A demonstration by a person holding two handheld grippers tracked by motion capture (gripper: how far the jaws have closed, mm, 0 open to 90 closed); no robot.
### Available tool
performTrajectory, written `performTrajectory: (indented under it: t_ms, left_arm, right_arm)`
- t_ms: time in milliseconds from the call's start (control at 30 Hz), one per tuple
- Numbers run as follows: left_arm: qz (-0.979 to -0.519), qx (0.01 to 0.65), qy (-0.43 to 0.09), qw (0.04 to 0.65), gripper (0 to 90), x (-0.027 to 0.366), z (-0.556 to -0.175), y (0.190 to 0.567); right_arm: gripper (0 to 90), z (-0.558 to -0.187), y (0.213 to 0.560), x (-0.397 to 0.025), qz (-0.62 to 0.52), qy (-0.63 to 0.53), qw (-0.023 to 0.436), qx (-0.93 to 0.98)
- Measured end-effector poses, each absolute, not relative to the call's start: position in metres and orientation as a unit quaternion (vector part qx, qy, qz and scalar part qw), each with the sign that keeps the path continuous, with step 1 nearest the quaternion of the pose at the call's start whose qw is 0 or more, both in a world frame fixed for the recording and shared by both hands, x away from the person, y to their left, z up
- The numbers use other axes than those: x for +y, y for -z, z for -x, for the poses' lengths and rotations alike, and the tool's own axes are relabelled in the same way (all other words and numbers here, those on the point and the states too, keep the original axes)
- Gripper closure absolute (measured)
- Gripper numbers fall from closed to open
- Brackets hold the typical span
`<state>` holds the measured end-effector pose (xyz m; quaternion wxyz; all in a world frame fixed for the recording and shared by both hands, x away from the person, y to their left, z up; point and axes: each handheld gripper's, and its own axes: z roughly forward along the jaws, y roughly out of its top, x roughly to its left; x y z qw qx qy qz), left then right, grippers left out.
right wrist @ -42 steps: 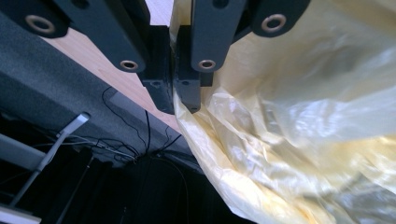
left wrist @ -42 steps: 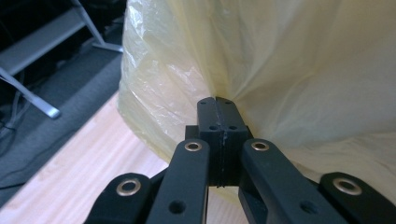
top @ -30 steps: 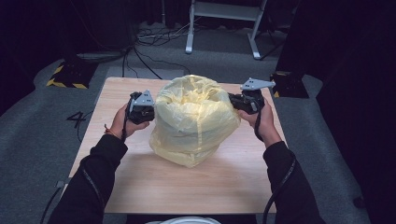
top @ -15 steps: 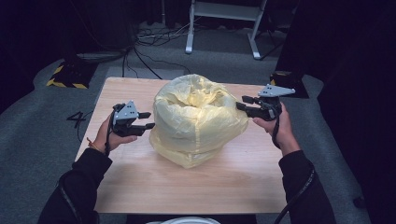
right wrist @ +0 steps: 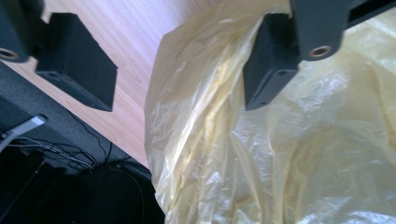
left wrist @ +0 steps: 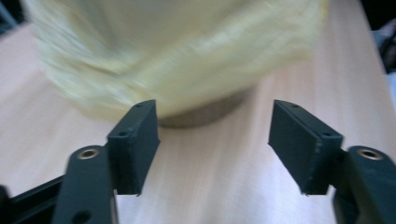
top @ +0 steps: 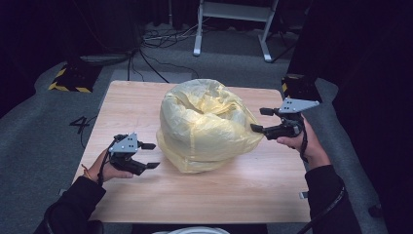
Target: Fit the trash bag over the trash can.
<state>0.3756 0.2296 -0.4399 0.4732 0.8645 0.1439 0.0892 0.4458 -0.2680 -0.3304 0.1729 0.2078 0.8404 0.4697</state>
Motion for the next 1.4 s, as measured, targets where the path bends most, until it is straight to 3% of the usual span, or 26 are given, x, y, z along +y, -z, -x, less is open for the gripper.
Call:
performTrajectory:
  t_ms: [200,467,1000,1400]
  left_arm:
    - [-0.876,0.153,-0.068,0.453,28.0,0.233,-0.369,0.461]
    - [-0.886,0.171,-0.058,0.427,26.4,0.231,-0.365,0.48]
    - [-0.9,0.181,-0.046,0.394,24.4,0.228,-0.364,0.503]
    - [-0.903,0.173,-0.066,0.388,24.1,0.225,-0.361,0.505]
  right_arm:
    - [21.8,-0.44,0.327,-0.273,-0.21,-0.475,0.189,0.834]
    - [22.3,-0.428,0.314,-0.271,-0.225,-0.497,0.251,0.799]
    - [22.8,-0.419,0.29,-0.274,-0.207,-0.518,0.249,0.792]
    - [23.0,-0.408,0.256,-0.226,-0.123,-0.516,0.237,0.814]
